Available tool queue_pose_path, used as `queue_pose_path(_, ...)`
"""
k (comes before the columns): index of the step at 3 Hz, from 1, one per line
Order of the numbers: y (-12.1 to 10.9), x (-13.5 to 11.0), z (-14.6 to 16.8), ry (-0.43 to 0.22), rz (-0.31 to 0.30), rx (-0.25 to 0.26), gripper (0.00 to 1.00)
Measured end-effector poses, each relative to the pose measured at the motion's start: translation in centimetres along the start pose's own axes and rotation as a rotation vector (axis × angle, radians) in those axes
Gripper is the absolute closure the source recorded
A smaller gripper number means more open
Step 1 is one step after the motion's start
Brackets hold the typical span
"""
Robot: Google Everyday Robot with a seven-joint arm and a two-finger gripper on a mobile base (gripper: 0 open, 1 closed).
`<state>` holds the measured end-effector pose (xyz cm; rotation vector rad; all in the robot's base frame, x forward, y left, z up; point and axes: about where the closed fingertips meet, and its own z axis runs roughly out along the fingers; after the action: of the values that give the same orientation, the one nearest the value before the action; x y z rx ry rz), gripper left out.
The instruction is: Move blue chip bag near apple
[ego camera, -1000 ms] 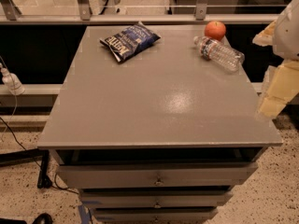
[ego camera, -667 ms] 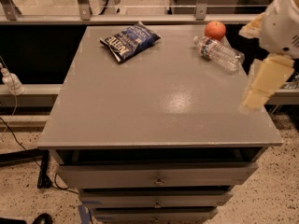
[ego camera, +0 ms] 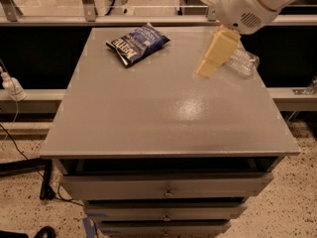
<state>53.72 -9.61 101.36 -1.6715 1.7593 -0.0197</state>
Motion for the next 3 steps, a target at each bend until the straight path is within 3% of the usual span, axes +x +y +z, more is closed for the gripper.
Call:
queue_pose_path(1, -4.4, -5.3, 2.1, -0.159, -0.014, 0.09, 0.0)
queue_pose_path(2, -4.4, -5.3, 2.1, -0.158, -0.015, 0.088, 0.0)
queue_pose_path(3, -5.1, -5.6, 3.6, -0.201, 0.043, 0.11, 0.0)
